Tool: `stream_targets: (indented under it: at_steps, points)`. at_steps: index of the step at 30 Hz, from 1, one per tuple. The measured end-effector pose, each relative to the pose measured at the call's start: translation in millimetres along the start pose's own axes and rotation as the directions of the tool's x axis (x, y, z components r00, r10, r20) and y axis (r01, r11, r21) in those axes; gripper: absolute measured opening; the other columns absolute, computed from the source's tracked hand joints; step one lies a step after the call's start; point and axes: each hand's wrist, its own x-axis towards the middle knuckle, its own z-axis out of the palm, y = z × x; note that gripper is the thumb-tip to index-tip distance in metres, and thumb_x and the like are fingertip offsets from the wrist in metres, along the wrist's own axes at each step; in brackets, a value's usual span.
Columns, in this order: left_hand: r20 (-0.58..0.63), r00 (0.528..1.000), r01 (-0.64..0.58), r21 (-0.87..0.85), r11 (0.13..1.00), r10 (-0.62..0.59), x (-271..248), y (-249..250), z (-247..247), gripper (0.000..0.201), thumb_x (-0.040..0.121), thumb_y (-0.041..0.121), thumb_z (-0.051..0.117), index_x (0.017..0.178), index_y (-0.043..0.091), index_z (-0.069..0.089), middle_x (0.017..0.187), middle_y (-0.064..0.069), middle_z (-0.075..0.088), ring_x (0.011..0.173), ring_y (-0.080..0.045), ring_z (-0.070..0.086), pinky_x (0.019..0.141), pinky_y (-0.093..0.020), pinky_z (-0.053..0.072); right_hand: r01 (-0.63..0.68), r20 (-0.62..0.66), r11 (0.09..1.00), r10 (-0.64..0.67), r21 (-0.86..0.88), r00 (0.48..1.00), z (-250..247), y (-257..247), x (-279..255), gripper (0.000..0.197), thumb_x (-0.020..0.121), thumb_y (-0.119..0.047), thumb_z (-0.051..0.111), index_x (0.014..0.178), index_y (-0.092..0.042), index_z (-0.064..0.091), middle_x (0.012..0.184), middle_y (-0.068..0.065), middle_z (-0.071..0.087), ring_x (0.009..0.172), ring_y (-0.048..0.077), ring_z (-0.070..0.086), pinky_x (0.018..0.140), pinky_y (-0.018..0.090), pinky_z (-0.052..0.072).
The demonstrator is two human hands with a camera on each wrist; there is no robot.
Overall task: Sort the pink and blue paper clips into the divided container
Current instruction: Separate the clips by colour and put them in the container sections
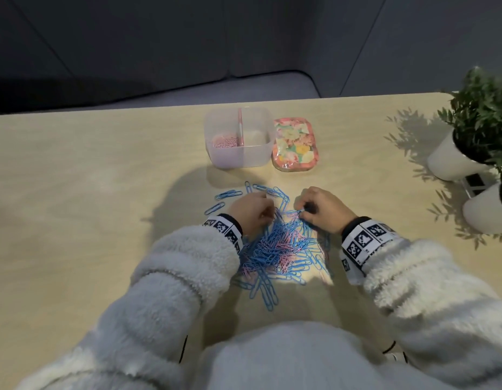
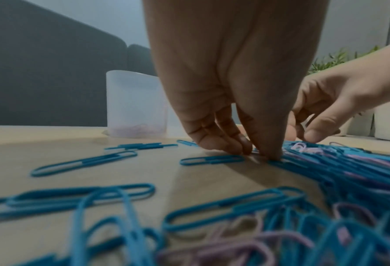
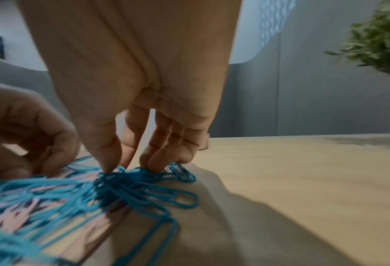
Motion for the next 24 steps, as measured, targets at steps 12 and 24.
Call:
stream_targets:
  at_steps: [12, 24]
  points:
    - [0.042, 0.995, -0.091, 0.123, 0.988, 0.086, 2.4, 1.1, 0.3, 0.017, 0.085, 0.016, 0.059, 0.097, 0.007, 0.065, 0.106, -0.013, 0.057, 0.104, -0.028, 0.052, 0.09, -0.04, 0.043, -0.17, -0.055, 0.985, 0.169, -0.018, 0.984, 2.0, -28.0, 19.5, 0.012, 0.08, -0.024, 0.065, 0.07, -0.018, 0.061, 0.077, 0.001, 0.065, 0.079, 0.023, 0.06, 0.065, 0.028, 0.042]
    - [-0.163, 0.949, 0.202, -0.348, 0.916, -0.271, 18.9, -12.1, -21.4, 0.021, 0.091, 0.007, 0.04, 0.107, 0.002, 0.053, 0.108, -0.021, 0.06, 0.102, -0.032, 0.057, 0.086, -0.036, 0.042, -0.386, -0.109, 0.846, 0.452, 0.367, 0.886, 9.6, -37.9, 39.9, 0.016, 0.07, 0.0, 0.068, 0.068, -0.014, 0.061, 0.076, 0.007, 0.065, 0.073, 0.023, 0.062, 0.069, 0.027, 0.049]
